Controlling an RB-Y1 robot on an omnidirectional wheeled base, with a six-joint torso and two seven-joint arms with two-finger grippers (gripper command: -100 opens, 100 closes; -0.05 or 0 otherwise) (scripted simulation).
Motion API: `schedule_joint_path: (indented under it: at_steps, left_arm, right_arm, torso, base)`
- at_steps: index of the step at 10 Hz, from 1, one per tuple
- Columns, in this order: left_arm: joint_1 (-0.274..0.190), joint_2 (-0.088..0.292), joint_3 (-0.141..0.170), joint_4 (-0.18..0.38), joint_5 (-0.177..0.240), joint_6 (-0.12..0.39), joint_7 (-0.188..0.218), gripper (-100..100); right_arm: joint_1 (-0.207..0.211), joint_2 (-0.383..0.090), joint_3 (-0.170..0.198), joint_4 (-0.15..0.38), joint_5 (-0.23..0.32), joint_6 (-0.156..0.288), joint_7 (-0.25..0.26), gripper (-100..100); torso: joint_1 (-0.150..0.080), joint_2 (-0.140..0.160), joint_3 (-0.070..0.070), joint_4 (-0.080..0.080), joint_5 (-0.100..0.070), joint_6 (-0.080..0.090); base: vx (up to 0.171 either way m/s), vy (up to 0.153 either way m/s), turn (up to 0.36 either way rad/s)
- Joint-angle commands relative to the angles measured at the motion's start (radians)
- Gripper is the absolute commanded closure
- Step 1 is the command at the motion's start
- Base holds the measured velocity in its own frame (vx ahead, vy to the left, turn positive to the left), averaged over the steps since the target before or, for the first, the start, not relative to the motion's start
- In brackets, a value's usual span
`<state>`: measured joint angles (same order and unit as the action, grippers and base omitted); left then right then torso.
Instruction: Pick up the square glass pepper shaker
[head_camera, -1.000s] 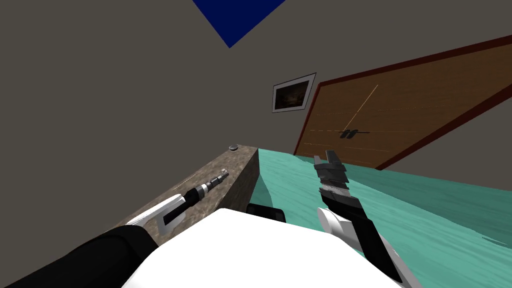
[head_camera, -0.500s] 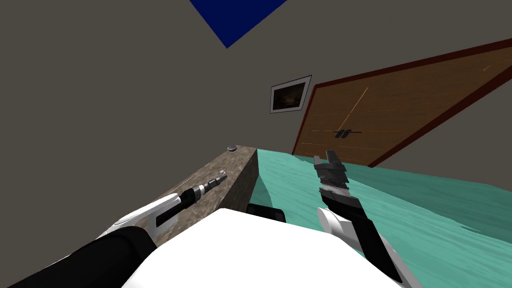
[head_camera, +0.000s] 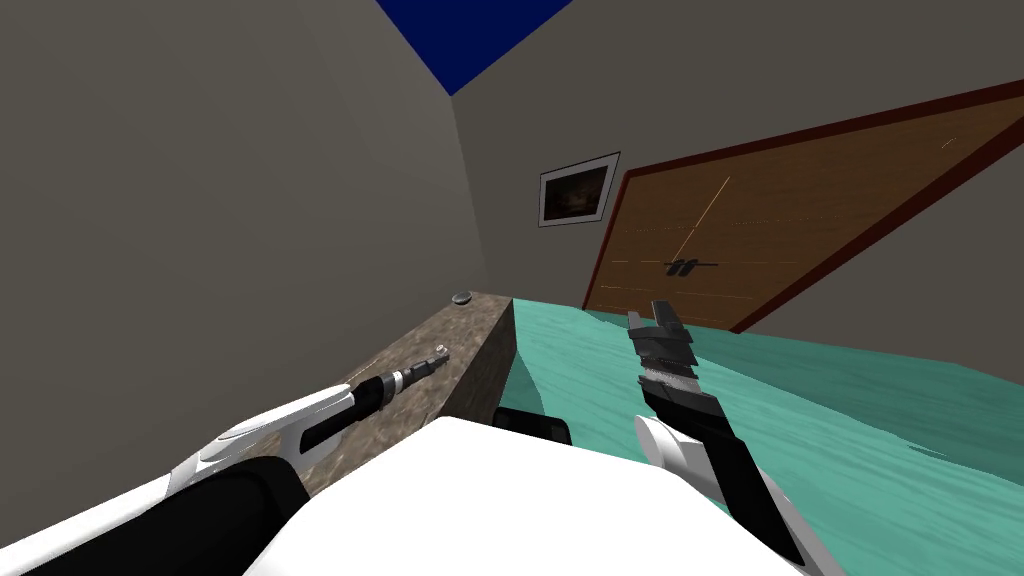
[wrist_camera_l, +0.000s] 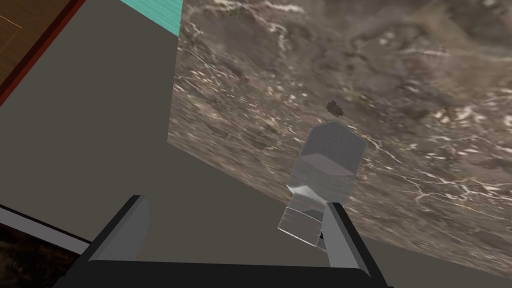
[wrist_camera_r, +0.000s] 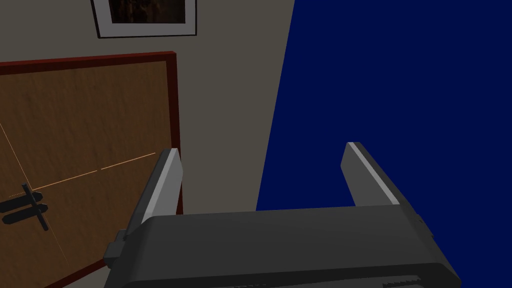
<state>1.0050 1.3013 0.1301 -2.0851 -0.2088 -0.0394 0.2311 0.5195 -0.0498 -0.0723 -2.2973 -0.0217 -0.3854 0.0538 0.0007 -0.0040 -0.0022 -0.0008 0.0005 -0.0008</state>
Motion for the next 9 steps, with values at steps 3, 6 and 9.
schedule_joint_path:
  at_steps: [3,6,9]
  left_arm:
    - [0.059,0.091,0.024,-0.012,0.031,0.066,0.021,-100]
    - [0.118,0.183,0.047,-0.018,0.063,0.135,0.04,-100]
    - [0.169,0.263,0.066,-0.026,0.091,0.194,0.056,-100]
  right_arm:
    - [0.0,0.0,0.0,0.0,0.0,0.0,0.0,0]
    - [0.0,0.0,0.0,0.0,0.0,0.0,0.0,0]
    - [0.0,0.0,0.0,0.0,0.0,0.0,0.0,0]
  torso:
    - [0.0,-0.002,-0.001,0.0,0.0,0.0]
    - [0.0,-0.001,-0.001,0.0,0.0,0.0]
    - [0.0,-0.002,-0.001,-0.001,0.0,0.0]
  base:
    - [0.061,0.005,-0.01]
    - [0.056,-0.002,-0.005]
    - [0.068,0.003,-0.006]
